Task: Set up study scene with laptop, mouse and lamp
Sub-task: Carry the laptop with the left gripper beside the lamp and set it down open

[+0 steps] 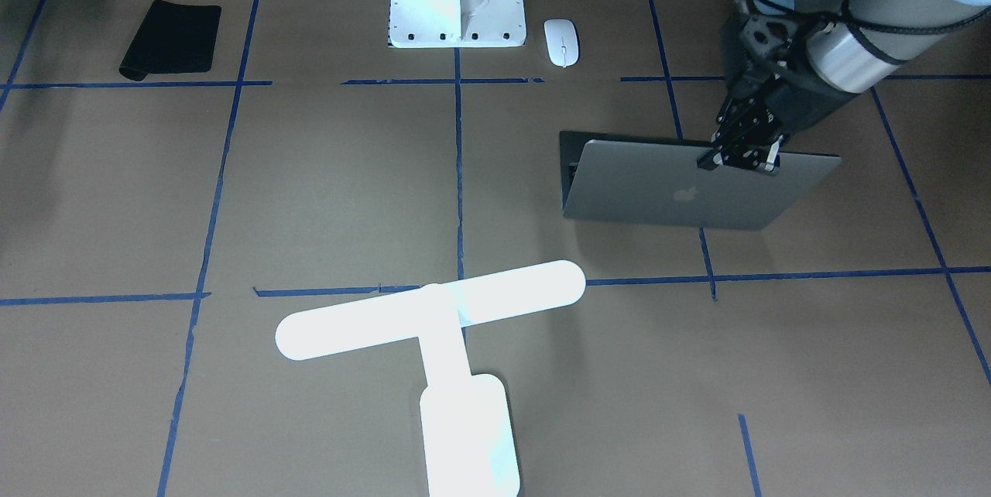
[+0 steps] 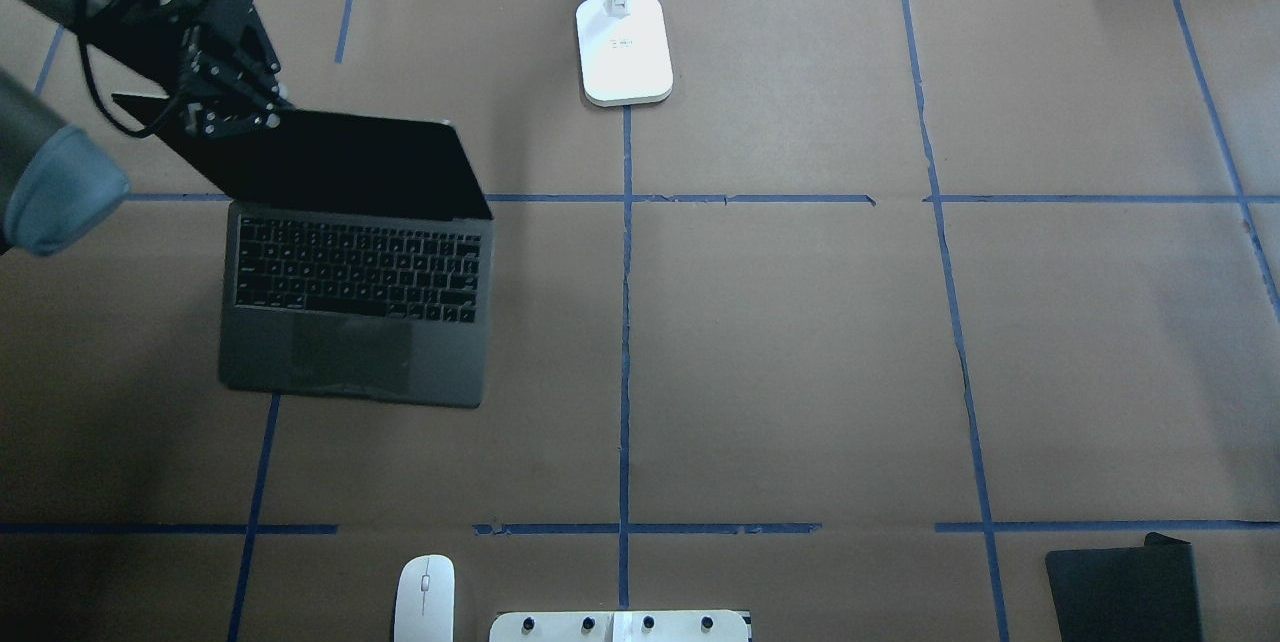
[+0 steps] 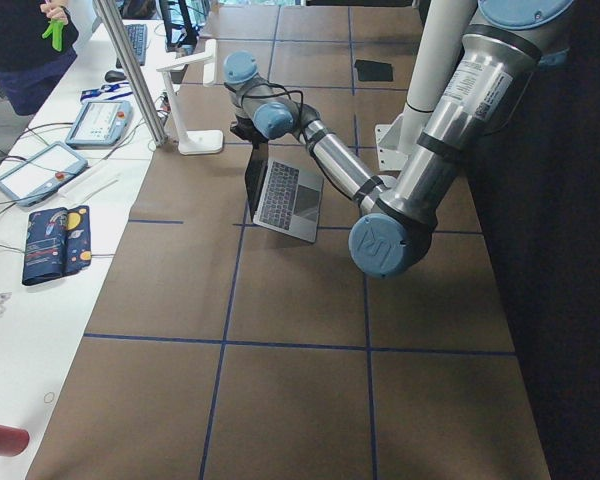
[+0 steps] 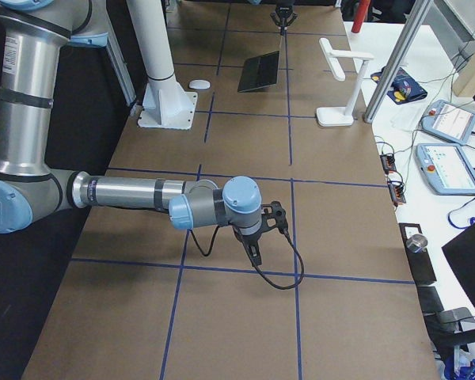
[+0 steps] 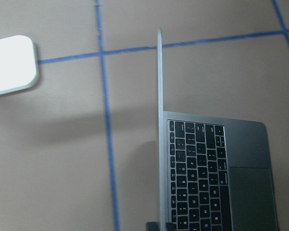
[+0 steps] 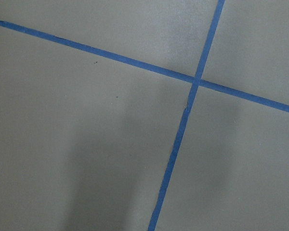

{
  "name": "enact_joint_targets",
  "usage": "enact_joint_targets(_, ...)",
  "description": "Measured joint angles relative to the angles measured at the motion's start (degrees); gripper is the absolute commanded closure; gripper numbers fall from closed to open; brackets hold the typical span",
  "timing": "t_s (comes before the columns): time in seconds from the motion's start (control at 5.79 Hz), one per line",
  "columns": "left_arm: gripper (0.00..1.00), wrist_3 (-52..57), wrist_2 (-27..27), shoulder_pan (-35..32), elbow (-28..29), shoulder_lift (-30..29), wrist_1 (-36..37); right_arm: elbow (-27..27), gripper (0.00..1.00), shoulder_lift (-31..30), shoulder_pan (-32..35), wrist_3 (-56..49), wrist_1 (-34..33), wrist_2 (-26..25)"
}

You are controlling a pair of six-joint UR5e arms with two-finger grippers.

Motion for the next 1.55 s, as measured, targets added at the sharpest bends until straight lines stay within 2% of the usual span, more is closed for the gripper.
enact_joint_targets(0.69,0.97,-12.8,10.4,7.0,16.8,-18.7,-2.5,-0.1,0.0,-0.1,0.0,0.0,0.0,0.0)
enact_joint_targets(1.21,0.83,-17.7,11.9,9.2,20.8,-21.9,-5.4,-0.3,0.0,0.0,0.0,0.0,0.0,0.0)
enact_joint_targets(1.38,0.73,-17.7,11.9,9.3,21.4,-21.8,-6.1,-0.3,0.0,0.0,0.0,0.0,0.0,0.0)
enact_joint_targets(1.55,0.39,-17.5,11.9,9.3,22.3,-21.6,-7.4,-0.3,0.0,0.0,0.0,0.0,0.0,0.0)
